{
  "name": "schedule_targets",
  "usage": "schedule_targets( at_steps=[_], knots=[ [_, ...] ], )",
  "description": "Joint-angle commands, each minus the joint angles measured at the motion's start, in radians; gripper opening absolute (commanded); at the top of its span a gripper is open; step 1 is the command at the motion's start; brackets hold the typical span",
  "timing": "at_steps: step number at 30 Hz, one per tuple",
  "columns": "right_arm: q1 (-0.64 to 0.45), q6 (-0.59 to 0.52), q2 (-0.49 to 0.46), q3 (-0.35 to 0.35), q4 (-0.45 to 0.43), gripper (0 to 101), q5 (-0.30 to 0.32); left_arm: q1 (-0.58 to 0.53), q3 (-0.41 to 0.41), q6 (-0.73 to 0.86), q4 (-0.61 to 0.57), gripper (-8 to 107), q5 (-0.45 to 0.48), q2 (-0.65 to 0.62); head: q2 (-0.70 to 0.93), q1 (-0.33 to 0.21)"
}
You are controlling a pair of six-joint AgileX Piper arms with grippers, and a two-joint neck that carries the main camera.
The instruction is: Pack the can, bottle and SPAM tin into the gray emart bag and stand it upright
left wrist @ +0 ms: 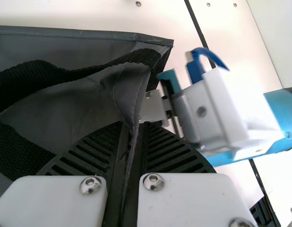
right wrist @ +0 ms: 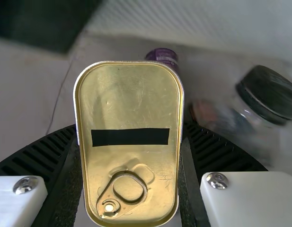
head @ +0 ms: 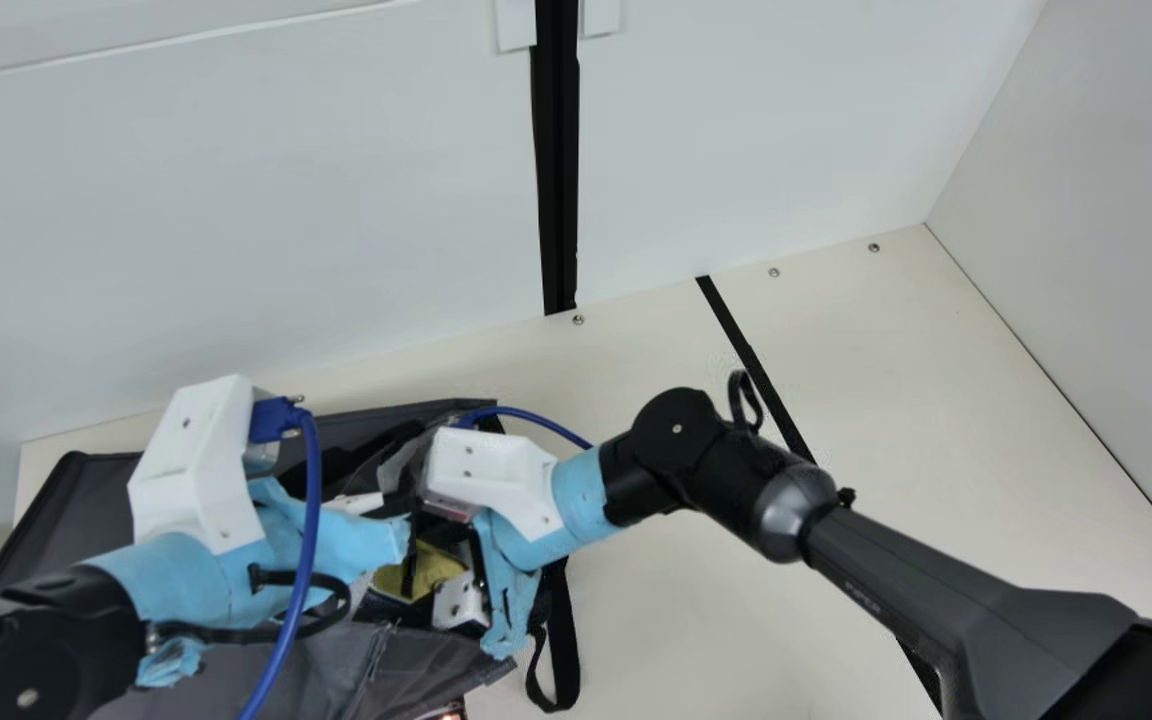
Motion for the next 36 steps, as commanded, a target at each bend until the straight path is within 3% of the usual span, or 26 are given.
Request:
schedule_targets(
  at_steps=[1, 5, 17, 33, 36],
  knots=[
    [0.017, 0.004, 0.006, -0.005, 0.009, 0, -0.008, 0.0, 0.0, 0.0, 0.0, -8, 0.0, 0.0, -0.001, -0.023],
    [0.043, 0.016, 0.017, -0.015, 0.025, 0, -0.025, 0.0, 0.0, 0.0, 0.009, -8, 0.0, 0.0, -0.001, -0.023],
    [0.058, 0.033, 0.03, -0.028, 0.037, 40, -0.05, 0.002, 0.0, 0.0, 0.043, -8, 0.004, 0.0, -0.001, -0.023],
    [0.006, 0.018, 0.012, 0.004, 0.03, 94, -0.037, 0.0, 0.0, 0.0, 0.018, -8, 0.0, 0.0, -0.001, -0.023],
    [-0.003, 0.015, 0.005, 0.009, 0.029, 95, -0.032, 0.0, 0.0, 0.0, 0.01, -8, 0.0, 0.0, -0.001, -0.023]
  ],
)
